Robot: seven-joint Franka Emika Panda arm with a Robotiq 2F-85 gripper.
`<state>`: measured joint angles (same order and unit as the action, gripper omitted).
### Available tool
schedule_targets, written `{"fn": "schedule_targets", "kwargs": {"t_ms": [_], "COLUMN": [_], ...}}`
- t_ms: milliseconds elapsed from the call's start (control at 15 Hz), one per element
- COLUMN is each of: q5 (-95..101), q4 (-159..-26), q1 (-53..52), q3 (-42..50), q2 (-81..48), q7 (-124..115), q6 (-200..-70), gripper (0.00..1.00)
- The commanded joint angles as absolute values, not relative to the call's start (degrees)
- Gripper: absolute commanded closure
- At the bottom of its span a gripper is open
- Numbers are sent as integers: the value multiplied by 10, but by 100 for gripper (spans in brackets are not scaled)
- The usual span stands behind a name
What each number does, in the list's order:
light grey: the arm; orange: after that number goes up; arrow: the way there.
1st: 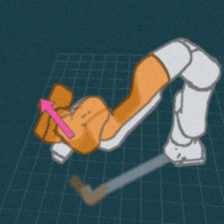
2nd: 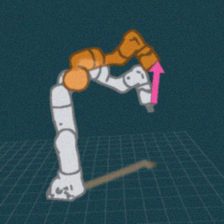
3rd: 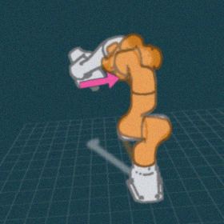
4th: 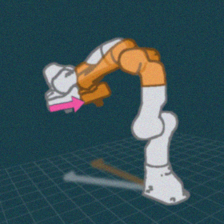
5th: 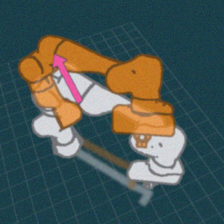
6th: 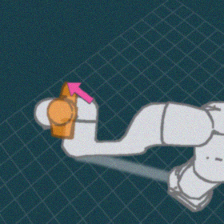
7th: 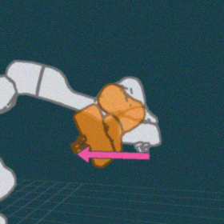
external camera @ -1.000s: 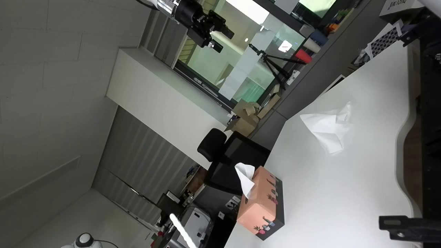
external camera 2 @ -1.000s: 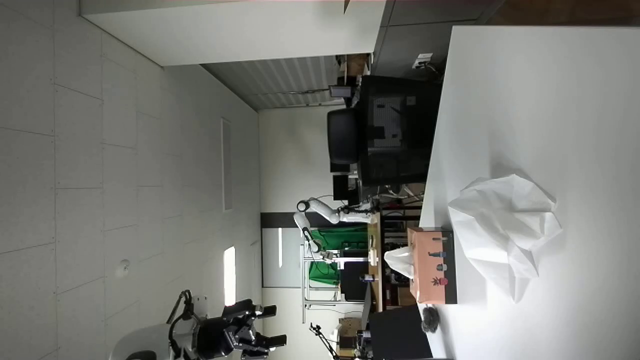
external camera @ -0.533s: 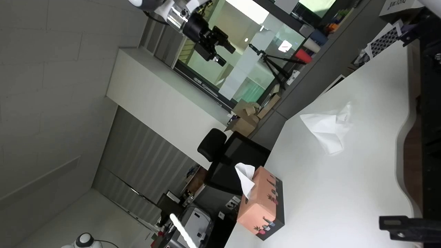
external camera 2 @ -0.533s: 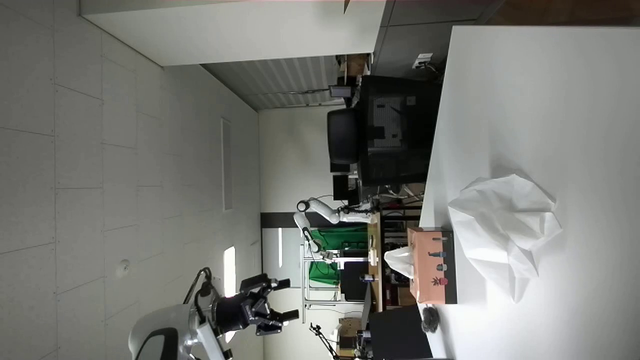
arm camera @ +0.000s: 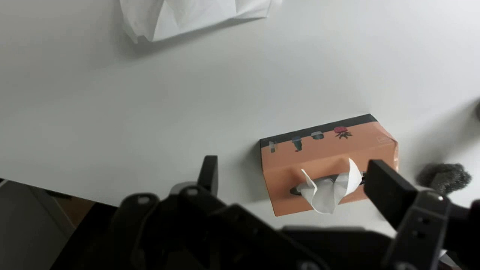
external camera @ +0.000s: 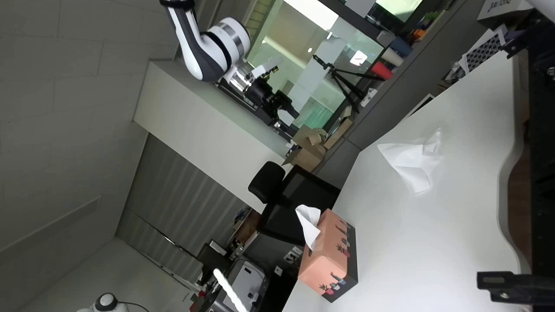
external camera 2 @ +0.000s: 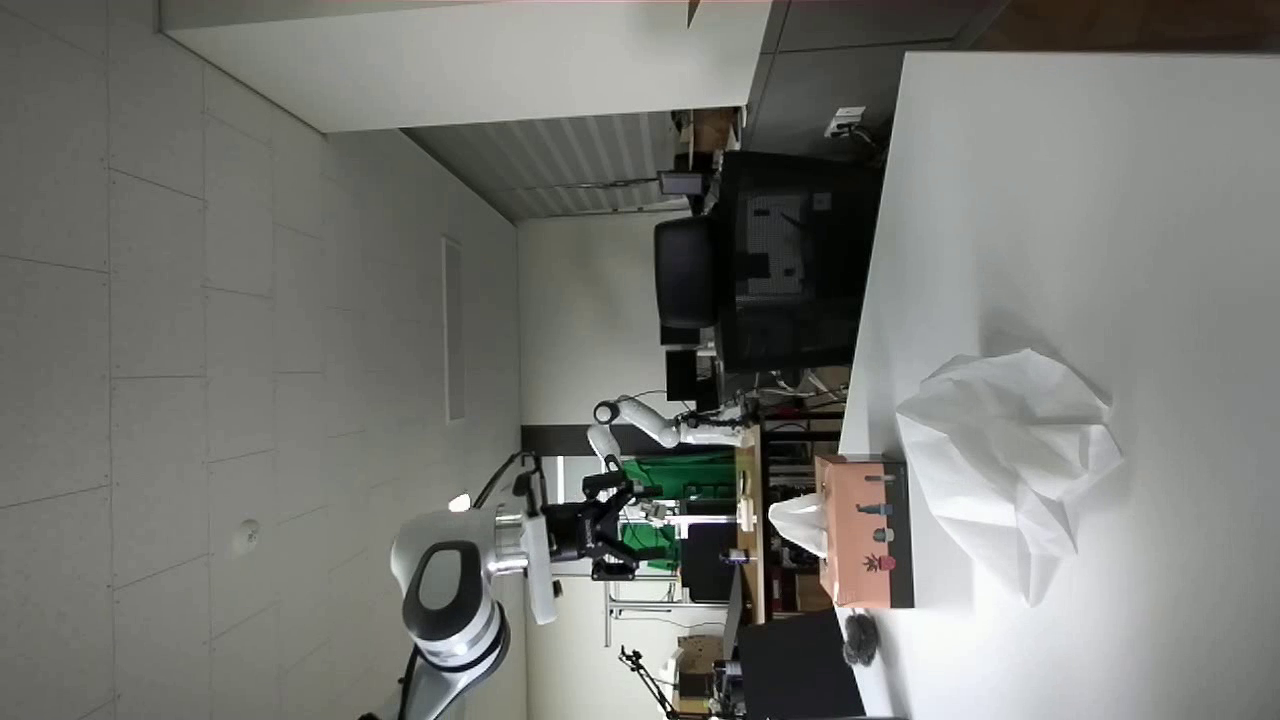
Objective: Remove a tissue from the box and put it on the table
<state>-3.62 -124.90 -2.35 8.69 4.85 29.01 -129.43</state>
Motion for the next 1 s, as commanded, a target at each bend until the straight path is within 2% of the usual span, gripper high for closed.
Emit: {"fn": "schedule_targets", "kwargs": {"t_ms": [0,67,133,333,933], "q5": [-94,-92,-79,-84,-85], "q4": [-1117,-1092,-1162,-1111,-1103], "q1": [-14,-9,-2,2,6], "q3": [58,47,43,30,30], "q2": [-64,-83,-39,-82,-84], "q7": [314,300,305,303,303], "q6": [-1225,-1206,-1252,-1227,-1219], "gripper": [0,0,0,0,0]}}
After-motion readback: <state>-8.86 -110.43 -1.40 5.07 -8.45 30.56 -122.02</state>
